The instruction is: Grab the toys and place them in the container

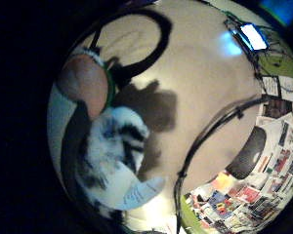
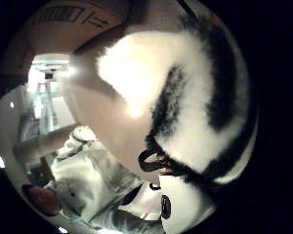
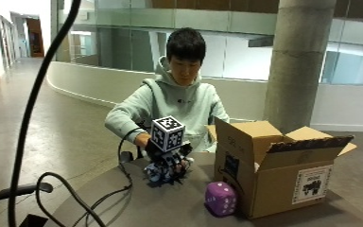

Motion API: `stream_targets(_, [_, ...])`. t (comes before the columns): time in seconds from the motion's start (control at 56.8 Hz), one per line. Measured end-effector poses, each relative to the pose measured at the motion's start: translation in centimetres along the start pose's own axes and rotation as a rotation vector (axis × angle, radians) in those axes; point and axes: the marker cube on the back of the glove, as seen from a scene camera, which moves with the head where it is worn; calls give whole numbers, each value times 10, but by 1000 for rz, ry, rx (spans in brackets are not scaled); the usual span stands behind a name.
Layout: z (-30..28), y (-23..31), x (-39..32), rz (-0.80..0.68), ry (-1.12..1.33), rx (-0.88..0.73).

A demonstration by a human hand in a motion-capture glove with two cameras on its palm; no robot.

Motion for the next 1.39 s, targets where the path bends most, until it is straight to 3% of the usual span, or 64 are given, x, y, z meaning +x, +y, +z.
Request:
stream_targets(0.194, [-17, -29, 2, -55, -37, -21])
stream_targets(0.476, [-115, 10, -27, -94, -153, -94])
stream_targets(0.616, [-220, -7, -26, -160, -149, 27])
stream_targets(0.793, [-302, -17, -62, -169, -144, 167])
stream_targets(1.022, [-363, -57, -123, -231, -332, 575])
stream_targets(1.11, [-366, -80, -142, -202, -385, 665])
stream_targets(1.18, [-360, -100, -151, -158, -423, 623])
stream_targets(1.303, [-340, -128, -157, -122, -414, 372])
stream_targets(1.391, [-336, -132, -154, -115, -375, 387])
